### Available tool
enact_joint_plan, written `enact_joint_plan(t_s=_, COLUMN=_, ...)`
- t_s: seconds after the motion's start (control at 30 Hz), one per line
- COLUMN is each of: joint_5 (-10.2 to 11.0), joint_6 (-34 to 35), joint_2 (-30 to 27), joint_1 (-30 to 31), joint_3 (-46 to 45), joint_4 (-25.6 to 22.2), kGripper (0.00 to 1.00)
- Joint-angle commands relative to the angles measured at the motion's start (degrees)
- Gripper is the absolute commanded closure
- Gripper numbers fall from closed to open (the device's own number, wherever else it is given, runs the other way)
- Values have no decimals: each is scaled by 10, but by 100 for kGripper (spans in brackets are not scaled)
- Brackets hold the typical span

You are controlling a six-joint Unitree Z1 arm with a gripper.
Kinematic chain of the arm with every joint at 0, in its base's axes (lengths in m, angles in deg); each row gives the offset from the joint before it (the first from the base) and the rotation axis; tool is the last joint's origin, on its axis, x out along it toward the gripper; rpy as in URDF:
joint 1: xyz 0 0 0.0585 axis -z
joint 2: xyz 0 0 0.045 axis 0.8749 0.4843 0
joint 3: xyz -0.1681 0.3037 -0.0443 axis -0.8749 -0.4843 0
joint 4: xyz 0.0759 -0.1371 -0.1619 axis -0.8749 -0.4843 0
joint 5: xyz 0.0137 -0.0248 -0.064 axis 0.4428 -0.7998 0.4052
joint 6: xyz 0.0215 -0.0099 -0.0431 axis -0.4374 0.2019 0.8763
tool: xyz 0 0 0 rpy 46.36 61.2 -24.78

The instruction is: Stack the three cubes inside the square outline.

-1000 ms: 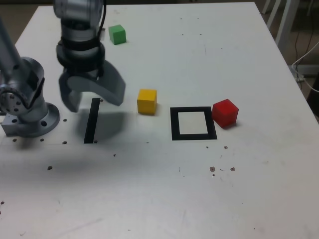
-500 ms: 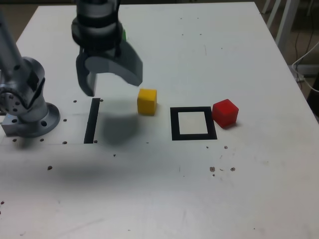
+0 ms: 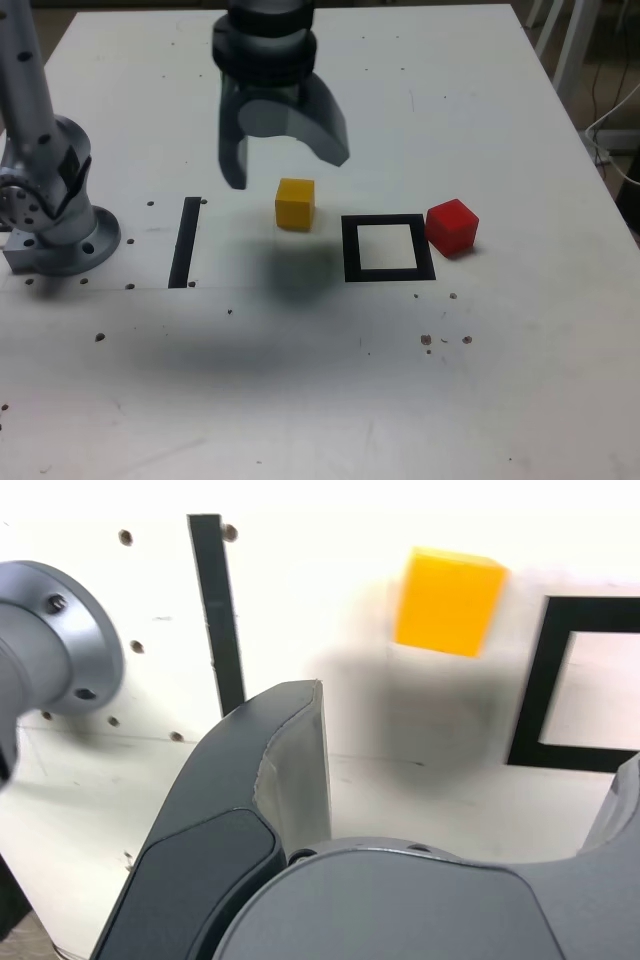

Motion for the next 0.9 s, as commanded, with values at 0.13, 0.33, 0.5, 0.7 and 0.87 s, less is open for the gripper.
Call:
enact_joint_plan(t_s=0.13, joint_5=-7, joint_6=10, joint_2=42, joint_1=0, joint_3=65, joint_4=-21, kGripper=1)
enact_joint_plan(t_s=0.33, joint_5=-15, joint_6=24, joint_2=88, joint_1=0, joint_3=137, joint_4=-47, kGripper=1)
enact_joint_plan(t_s=0.5, joint_5=-23, joint_6=40, joint_2=122, joint_1=0, joint_3=183, joint_4=-60, kGripper=1)
enact_joint_plan(t_s=0.7, joint_5=-26, joint_6=77, joint_2=164, joint_1=0, joint_3=231, joint_4=-71, kGripper=2)
enact_joint_plan(t_s=0.87, joint_5=-30, joint_6=95, joint_2=195, joint_1=0, joint_3=265, joint_4=-73, kGripper=2)
